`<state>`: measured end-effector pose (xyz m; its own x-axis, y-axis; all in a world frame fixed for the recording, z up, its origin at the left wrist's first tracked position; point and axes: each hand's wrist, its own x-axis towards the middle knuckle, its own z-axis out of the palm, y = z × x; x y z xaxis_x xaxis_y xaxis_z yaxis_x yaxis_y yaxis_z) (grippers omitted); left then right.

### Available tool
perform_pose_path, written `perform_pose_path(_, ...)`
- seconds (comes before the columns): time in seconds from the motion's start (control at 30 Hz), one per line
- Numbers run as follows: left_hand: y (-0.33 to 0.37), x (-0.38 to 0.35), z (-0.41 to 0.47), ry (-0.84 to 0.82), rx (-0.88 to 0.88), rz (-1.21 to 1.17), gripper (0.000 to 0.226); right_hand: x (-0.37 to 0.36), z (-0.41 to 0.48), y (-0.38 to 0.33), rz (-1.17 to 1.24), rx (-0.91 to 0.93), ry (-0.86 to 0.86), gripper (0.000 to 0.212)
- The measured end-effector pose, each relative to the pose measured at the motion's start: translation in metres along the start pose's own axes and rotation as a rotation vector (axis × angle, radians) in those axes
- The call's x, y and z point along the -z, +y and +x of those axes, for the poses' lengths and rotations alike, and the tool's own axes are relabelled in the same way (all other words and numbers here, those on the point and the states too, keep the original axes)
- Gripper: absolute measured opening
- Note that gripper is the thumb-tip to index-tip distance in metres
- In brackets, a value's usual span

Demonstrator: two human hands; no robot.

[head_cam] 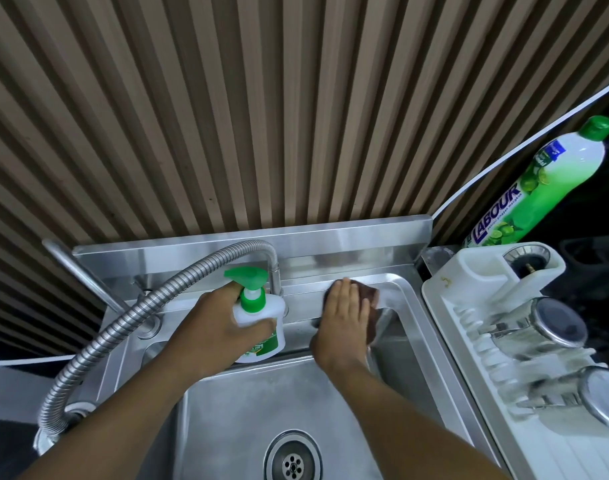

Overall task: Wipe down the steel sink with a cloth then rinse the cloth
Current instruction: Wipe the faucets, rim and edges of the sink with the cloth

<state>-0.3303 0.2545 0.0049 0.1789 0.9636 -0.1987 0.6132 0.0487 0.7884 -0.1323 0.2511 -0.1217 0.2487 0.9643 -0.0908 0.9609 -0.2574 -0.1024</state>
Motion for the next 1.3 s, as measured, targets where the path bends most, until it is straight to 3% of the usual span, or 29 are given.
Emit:
perform_pose_path(0.17, -0.001, -0.001, 0.002, 0.001, -0.01, 0.005, 0.03, 0.0, -0.002, -0.01, 0.158, 0.246, -0.054, 0.086)
perform_pose_path(0.27, 0.0, -0.003, 0.003, -0.009, 0.002, 0.017, 0.028, 0.011, 0.012, 0.005, 0.241, 0.079, -0.098, 0.074)
perform_pose_path(0.37, 0.0, -0.005, 0.004, -0.005, 0.012, 0.017, 0.028, 0.021, 0.037, 0.024, 0.326, -0.211, -0.077, 0.073)
perform_pose_path(0.43, 0.001, -0.003, 0.004, -0.011, 0.007, 0.011, 0.028, 0.023, 0.047, 0.035, 0.321, -0.291, -0.075, 0.073)
perform_pose_path(0.6, 0.001, -0.002, 0.004, -0.014, 0.007, 0.015, 0.027, 0.012, 0.032, 0.019, 0.272, -0.324, 0.108, 0.078)
perform_pose_path(0.7, 0.002, -0.001, 0.004, -0.021, 0.014, 0.001, 0.03, 0.004, 0.024, 0.004, 0.223, -0.316, 0.031, 0.078)
perform_pose_path(0.83, 0.005, 0.0, 0.003, -0.021, 0.01, -0.036, 0.047, 0.017, 0.046, 0.022, 0.29, -0.437, -0.018, 0.081)
perform_pose_path(0.97, 0.005, 0.0, 0.002, -0.019, 0.01, -0.035, 0.037, 0.024, 0.067, 0.046, 0.293, -0.493, -0.01, 0.08)
perform_pose_path(1.1, 0.007, 0.002, 0.002, -0.015, -0.004, -0.036, 0.048, 0.027, 0.073, 0.055, 0.267, -0.53, 0.005, 0.079)
perform_pose_path(1.3, 0.002, 0.0, 0.004, -0.009, -0.013, -0.013, 0.029, 0.005, 0.034, 0.024, 0.15, -0.35, -0.024, 0.081)
